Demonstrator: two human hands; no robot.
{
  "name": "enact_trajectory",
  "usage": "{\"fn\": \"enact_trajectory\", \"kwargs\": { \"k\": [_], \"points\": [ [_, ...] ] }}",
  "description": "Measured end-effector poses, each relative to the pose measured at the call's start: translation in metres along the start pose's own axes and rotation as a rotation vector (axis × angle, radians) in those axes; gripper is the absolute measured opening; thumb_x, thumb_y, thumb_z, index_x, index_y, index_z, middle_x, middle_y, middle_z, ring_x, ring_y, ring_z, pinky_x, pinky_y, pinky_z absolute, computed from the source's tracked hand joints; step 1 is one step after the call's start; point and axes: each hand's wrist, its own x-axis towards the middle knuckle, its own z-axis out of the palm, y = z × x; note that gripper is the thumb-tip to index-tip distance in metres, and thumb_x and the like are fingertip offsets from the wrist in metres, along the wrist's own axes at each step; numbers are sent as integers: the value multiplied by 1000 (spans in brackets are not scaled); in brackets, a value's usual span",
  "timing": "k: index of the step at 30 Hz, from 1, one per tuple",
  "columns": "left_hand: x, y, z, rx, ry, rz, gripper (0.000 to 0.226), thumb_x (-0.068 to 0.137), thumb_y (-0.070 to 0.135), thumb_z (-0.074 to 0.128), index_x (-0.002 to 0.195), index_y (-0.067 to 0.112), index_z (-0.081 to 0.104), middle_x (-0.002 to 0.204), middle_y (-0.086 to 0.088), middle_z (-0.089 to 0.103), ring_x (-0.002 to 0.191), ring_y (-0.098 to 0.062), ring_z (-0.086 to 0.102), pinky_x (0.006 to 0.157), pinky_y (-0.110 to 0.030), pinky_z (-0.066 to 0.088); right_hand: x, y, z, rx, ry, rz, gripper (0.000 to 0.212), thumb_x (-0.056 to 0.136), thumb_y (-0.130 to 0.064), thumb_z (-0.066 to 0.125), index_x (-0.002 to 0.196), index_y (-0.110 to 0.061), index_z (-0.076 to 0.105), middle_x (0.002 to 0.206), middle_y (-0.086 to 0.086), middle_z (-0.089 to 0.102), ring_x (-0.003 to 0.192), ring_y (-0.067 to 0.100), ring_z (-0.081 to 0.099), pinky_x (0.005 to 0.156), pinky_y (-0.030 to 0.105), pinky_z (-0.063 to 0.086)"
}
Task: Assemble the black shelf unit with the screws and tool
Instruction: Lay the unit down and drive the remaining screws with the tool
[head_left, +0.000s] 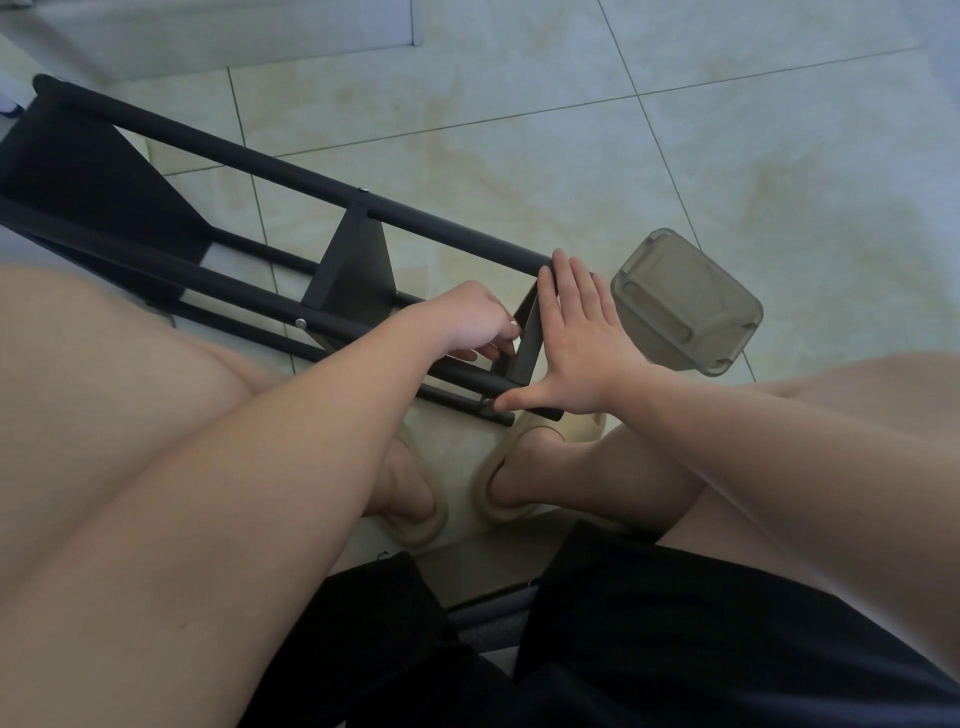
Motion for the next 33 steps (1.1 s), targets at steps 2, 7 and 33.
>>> {"fn": "enact_trajectory", "kwargs": {
  "k": [2, 7, 33],
  "points": [
    [-1, 0, 0, -27, 1, -14, 12, 97, 23, 61, 93, 16, 69, 69, 10, 75, 76, -8, 71, 73, -30, 50, 0, 0, 0, -2, 0, 2, 159, 47, -107, 24, 157, 0, -16, 163, 21, -27, 151, 35, -26, 124, 51, -10],
    [-2, 3, 1, -48, 0, -57, 18, 98, 22, 59, 102, 10, 71, 69, 9, 75, 75, -9, 71, 79, -31, 51, 0, 0, -1, -2, 1, -2, 159, 47, -107, 24, 157, 1, -15, 163, 21, -26, 151, 35, -25, 124, 51, -11],
    [-7, -5, -15, 304, -119, 61, 23, 102, 20, 51, 86, 21, 68, 81, 11, 74, 85, -10, 64, 74, -29, 47, 1, 0, 4, 1, 13, 0, 160, 45, -108, 19, 157, 0, -15, 164, 21, -26, 152, 35, -25, 124, 50, -12]
  ]
}}
